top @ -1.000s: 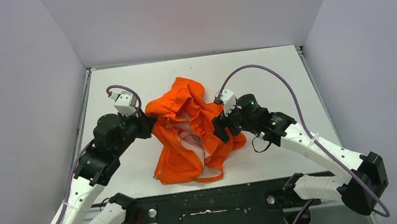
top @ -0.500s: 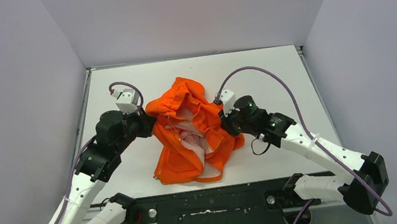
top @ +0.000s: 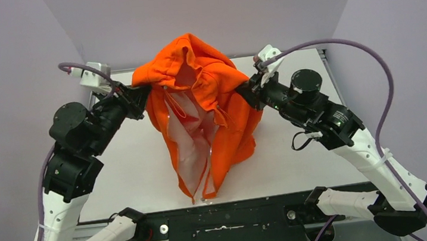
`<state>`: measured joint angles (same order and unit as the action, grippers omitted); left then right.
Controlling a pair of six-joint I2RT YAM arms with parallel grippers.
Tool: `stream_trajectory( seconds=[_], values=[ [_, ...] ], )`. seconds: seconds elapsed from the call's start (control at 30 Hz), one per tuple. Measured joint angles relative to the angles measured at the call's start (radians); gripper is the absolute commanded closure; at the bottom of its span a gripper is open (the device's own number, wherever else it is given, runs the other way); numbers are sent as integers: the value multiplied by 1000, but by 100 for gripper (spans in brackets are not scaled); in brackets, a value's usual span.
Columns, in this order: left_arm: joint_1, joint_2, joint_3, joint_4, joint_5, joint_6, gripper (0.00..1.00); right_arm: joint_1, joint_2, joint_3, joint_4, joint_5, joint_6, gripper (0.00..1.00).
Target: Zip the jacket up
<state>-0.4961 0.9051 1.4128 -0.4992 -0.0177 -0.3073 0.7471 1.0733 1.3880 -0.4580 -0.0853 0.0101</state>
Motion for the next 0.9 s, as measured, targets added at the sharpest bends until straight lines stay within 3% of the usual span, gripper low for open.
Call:
stream_trajectory(
  seconds=[0.33, 0.53, 0.77, 0.9],
  values=[
    [0, 16, 229, 2, 80, 84, 100, 0, 24, 307, 4, -231, 2, 100],
    [16, 51, 319, 55, 87, 90, 100, 0, 39, 392, 25, -216, 14, 100],
    [20, 76, 71, 147, -48, 94, 100, -4, 77, 225, 62, 39, 14, 100],
    [27, 169, -94, 163, -77, 90, 100, -85, 164, 54, 76, 124, 42, 100]
  ],
)
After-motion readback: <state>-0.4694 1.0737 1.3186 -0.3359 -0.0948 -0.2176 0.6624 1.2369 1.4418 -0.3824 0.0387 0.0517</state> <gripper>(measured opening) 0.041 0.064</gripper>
